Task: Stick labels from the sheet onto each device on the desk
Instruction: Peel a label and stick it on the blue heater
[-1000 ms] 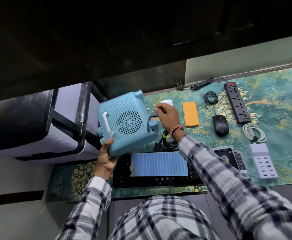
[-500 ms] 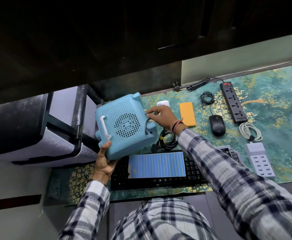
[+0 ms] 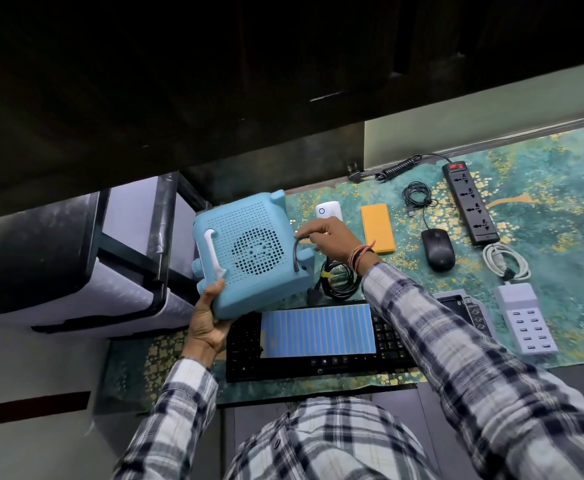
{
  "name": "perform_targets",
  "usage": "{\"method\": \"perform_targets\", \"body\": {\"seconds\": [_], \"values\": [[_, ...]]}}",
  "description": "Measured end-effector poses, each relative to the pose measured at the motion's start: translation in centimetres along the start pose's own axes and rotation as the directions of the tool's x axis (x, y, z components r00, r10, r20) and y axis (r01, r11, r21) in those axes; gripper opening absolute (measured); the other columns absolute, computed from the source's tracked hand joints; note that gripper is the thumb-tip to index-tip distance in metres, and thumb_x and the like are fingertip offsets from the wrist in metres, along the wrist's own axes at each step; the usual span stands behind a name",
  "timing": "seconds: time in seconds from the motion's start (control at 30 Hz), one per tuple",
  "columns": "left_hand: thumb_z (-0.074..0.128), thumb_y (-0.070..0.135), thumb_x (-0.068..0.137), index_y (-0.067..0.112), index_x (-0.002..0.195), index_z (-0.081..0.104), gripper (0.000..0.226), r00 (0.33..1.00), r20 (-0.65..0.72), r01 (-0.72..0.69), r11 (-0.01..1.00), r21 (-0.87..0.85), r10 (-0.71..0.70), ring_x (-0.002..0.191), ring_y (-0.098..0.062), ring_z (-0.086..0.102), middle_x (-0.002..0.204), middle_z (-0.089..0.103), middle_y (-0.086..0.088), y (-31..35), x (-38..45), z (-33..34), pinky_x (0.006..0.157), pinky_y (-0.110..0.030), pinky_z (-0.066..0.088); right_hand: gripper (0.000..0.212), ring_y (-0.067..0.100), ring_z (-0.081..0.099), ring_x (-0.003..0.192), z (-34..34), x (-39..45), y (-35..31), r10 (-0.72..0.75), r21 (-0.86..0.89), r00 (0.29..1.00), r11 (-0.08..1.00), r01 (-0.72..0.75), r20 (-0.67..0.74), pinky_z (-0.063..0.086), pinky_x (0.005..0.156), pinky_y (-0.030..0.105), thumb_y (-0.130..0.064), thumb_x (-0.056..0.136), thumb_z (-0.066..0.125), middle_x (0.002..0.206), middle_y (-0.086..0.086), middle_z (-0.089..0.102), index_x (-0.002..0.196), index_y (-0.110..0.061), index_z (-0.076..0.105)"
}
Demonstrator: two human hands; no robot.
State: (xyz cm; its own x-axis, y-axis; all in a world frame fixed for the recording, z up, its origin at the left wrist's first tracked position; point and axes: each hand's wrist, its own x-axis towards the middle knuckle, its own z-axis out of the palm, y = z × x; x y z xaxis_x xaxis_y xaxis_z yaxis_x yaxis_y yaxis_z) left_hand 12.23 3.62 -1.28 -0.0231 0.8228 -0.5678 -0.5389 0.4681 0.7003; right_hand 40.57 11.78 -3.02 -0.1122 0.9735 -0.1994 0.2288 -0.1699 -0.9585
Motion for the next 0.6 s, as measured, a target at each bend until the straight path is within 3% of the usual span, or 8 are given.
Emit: {"method": "perform_targets", "body": {"seconds": [0.07, 0.13, 0.23, 0.33, 0.47, 0.53, 0.6], "values": [[0.055, 0.016, 0.095, 0.019, 0.11, 0.078, 0.028, 1.0, -0.006, -0.004, 0.999, 0.052, 0.004, 0.112, -0.032, 0.065, 0.129, 0.068, -0.013, 0.5, 0.2, 0.2, 0.084, -0.058, 0.054, 0.038, 0.021, 0.066, 0.097, -0.2, -0.2, 0.5, -0.009, -0.023, 0.992, 1.0, 0.006, -0.122, 0.055, 0.083, 0.031, 0.001, 0.088, 0.047, 0.115, 0.003, 0.07, 0.104, -0.013, 0.078], [0.064, 0.02, 0.09, 0.016, 0.116, 0.075, 0.029, 1.0, -0.026, -0.007, 0.988, 0.151, 0.011, 0.107, -0.033, 0.067, 0.13, 0.068, -0.014, 1.2, 0.5, 0.9, 0.082, -0.059, 0.056, 0.037, 0.017, 0.063, 0.09, -0.4, -0.4, 1.0, 0.03, 0.003, 0.963, 1.0, -0.03, -0.267, 0.054, 0.083, 0.031, -0.004, 0.09, 0.049, 0.116, 0.001, 0.068, 0.115, -0.016, 0.074], [0.084, 0.029, 0.067, 0.011, 0.118, 0.075, 0.055, 0.993, -0.116, 0.024, 0.956, 0.294, 0.011, 0.105, -0.037, 0.067, 0.125, 0.07, -0.017, 2.5, 0.8, 2.9, 0.09, -0.073, 0.048, 0.028, 0.016, 0.062, 0.082, -0.4, -1.2, 1.8, 0.108, 0.02, 0.917, 0.994, -0.109, -0.384, 0.054, 0.073, 0.026, -0.006, 0.091, 0.052, 0.106, 0.006, 0.073, 0.106, -0.011, 0.075], [0.094, 0.021, 0.057, -0.003, 0.111, 0.072, 0.063, 0.975, -0.212, 0.024, 0.928, 0.373, 0.06, 0.102, -0.038, 0.071, 0.116, 0.073, -0.02, 3.7, 1.4, 5.3, 0.085, -0.067, 0.055, 0.023, 0.013, 0.059, 0.066, 0.2, -2.7, 2.8, 0.149, 0.017, 0.913, 0.988, -0.155, -0.381, 0.044, 0.054, 0.02, -0.005, 0.09, 0.053, 0.092, 0.007, 0.072, 0.097, -0.008, 0.075], [0.094, 0.011, 0.059, 0.008, 0.092, 0.064, 0.045, 0.948, -0.216, -0.074, 0.82, 0.568, 0.235, 0.088, -0.029, 0.072, 0.099, 0.074, -0.009, 4.1, 2.6, 8.4, 0.078, -0.044, 0.062, 0.021, 0.017, 0.06, 0.063, 1.3, -5.1, 4.8, 0.192, 0.0, 0.922, 0.979, -0.204, -0.336, 0.05, 0.058, 0.027, -0.005, 0.09, 0.055, 0.083, 0.007, 0.074, 0.087, -0.008, 0.075], [0.098, 0.022, 0.048, 0.009, 0.096, 0.068, 0.058, 0.938, -0.199, -0.082, 0.742, 0.666, 0.283, 0.081, -0.022, 0.072, 0.097, 0.075, -0.006, 3.8, 3.6, 9.3, 0.067, -0.035, 0.062, 0.022, 0.019, 0.06, 0.061, 1.8, -6.2, 5.7, 0.216, -0.018, 0.924, 0.972, -0.234, -0.316, 0.049, 0.057, 0.025, -0.007, 0.091, 0.054, 0.081, 0.007, 0.074, 0.09, -0.01, 0.076], [0.096, 0.039, 0.035, 0.009, 0.098, 0.069, 0.075, 0.919, -0.215, -0.055, 0.647, 0.76, 0.331, 0.08, -0.022, 0.072, 0.097, 0.075, -0.005, 3.3, 4.5, 9.9, 0.064, -0.036, 0.063, 0.022, 0.014, 0.051, 0.053, 2.1, -7.5, 6.1, 0.221, -0.045, 0.929, 0.969, -0.245, -0.297, 0.041, 0.05, 0.022, -0.009, 0.093, 0.053, 0.072, 0.005, 0.069, 0.09, -0.012, 0.075]]}}
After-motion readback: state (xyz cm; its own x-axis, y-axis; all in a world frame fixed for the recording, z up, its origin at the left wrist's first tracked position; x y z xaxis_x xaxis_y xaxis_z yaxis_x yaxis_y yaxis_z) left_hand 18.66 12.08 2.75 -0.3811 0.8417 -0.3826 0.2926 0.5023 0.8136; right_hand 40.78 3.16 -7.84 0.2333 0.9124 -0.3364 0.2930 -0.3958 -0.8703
